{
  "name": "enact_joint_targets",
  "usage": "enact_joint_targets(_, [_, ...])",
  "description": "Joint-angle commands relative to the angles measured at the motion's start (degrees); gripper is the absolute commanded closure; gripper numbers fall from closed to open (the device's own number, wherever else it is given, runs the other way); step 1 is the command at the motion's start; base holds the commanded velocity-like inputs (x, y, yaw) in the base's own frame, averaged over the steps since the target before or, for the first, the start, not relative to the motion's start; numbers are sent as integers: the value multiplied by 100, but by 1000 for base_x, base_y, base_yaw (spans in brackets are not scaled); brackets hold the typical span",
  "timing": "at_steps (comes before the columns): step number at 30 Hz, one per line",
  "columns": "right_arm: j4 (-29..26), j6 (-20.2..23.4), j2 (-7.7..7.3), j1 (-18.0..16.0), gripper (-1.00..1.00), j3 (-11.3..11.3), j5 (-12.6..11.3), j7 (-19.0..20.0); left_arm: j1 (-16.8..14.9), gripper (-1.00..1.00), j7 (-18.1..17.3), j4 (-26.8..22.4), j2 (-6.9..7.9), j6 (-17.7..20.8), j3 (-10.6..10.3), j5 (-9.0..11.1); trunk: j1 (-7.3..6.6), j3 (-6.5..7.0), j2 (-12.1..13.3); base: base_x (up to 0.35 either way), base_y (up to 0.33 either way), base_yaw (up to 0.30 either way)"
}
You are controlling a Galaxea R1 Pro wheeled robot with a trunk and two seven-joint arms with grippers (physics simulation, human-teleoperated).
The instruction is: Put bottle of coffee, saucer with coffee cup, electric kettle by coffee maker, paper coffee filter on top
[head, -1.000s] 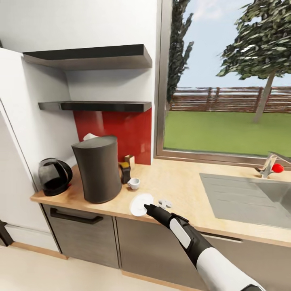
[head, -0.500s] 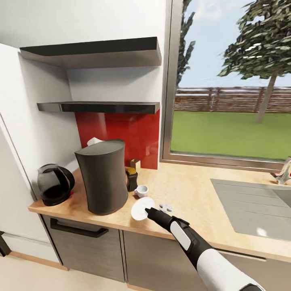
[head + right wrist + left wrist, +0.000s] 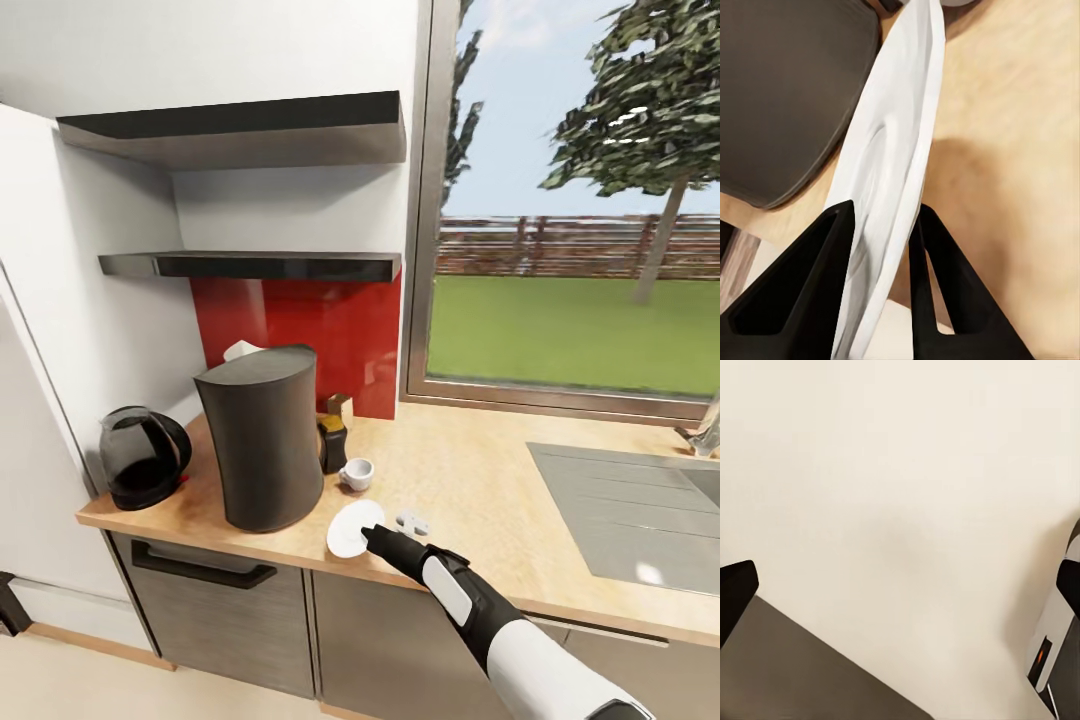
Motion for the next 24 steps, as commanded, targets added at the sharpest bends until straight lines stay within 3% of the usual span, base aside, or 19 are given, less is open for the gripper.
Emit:
enact_joint_targets(1, [2,15,-2,-2,100,12,-36,0,-1,-100,-17,29,-4,30,27,-58,2,-2,-4,0,4,0])
enact_joint_targets(20, [13,-20,-2,-2,100,12,-37,0,-1,-100,-14,121,4,30,24,-72,2,-2,-4,84,64,0])
enact_joint_targets(24, [13,-20,-1,-2,100,12,-37,0,2,-100,25,343,20,30,24,-68,2,-2,-4,32,26,0])
